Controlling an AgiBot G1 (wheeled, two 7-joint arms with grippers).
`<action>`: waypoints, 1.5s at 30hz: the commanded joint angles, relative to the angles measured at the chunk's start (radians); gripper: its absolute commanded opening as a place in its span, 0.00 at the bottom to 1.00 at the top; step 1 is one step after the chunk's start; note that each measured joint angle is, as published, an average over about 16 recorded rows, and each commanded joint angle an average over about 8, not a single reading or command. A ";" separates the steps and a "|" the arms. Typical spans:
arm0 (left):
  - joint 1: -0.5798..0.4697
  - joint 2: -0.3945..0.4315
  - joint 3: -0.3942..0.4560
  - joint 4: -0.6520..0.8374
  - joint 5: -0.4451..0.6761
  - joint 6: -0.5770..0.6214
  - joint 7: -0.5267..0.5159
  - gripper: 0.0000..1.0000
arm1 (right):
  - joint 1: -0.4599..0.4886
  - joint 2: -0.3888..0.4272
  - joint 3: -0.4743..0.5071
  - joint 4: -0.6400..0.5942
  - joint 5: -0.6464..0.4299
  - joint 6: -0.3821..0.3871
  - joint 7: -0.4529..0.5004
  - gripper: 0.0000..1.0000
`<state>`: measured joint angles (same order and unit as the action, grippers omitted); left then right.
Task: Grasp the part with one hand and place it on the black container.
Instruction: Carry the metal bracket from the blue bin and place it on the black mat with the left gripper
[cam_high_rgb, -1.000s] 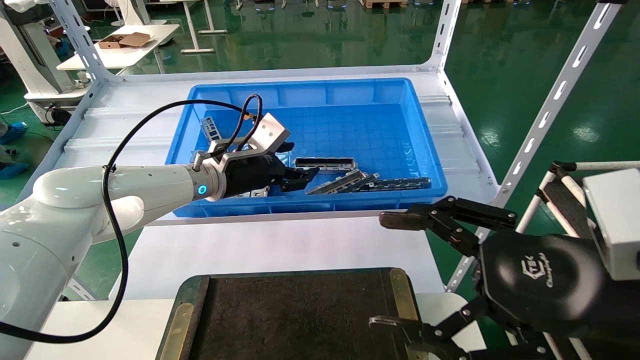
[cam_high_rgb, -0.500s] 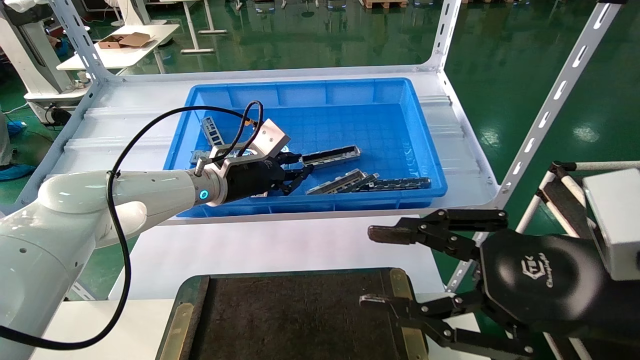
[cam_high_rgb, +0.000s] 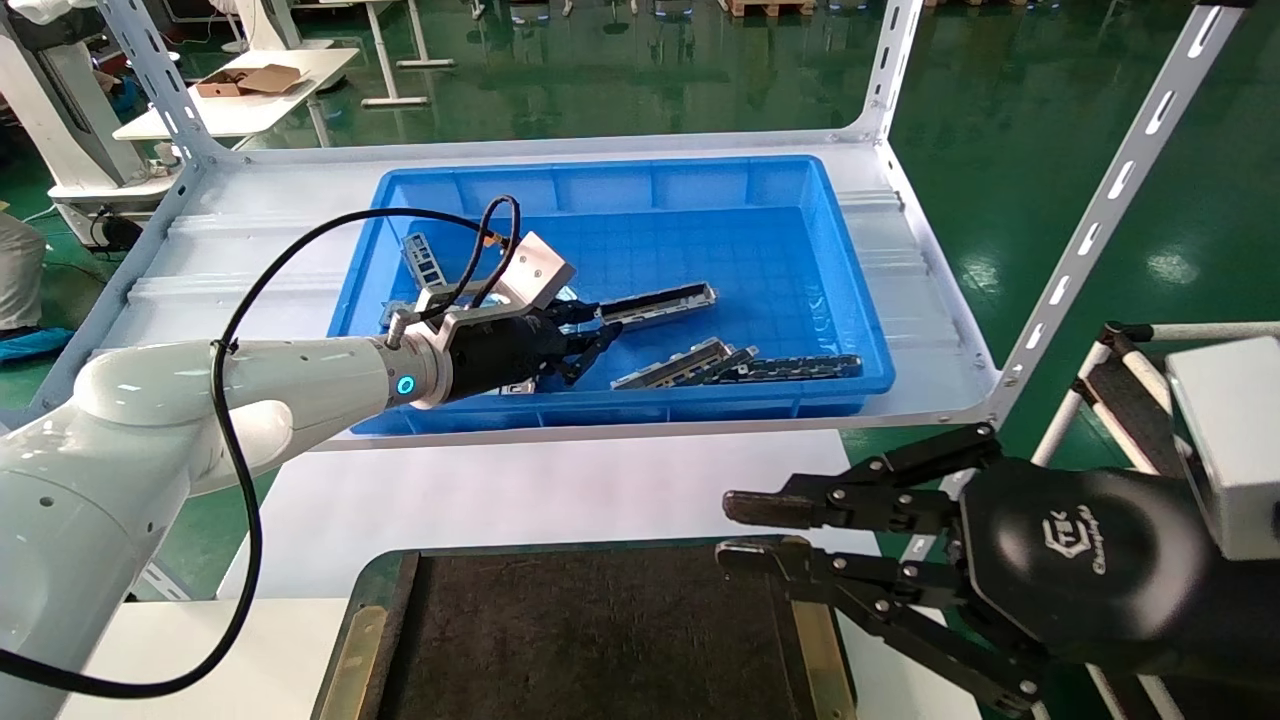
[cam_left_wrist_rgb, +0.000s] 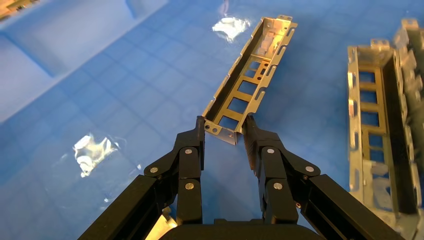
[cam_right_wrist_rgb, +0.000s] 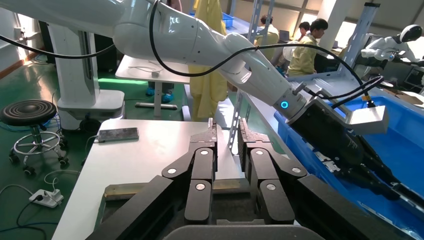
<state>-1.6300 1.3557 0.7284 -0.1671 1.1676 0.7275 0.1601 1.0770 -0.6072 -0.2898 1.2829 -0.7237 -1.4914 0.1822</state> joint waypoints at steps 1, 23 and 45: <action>-0.003 0.000 0.000 -0.002 -0.010 -0.001 0.000 0.00 | 0.000 0.000 0.000 0.000 0.000 0.000 0.000 0.00; -0.040 -0.114 -0.071 0.004 -0.172 0.394 0.047 0.00 | 0.000 0.001 -0.001 0.000 0.001 0.001 -0.001 0.00; 0.205 -0.321 -0.036 -0.204 -0.226 0.843 -0.086 0.00 | 0.001 0.001 -0.003 0.000 0.002 0.001 -0.001 0.00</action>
<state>-1.4189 1.0385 0.6910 -0.3792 0.9407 1.5669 0.0734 1.0776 -0.6060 -0.2926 1.2829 -0.7217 -1.4902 0.1808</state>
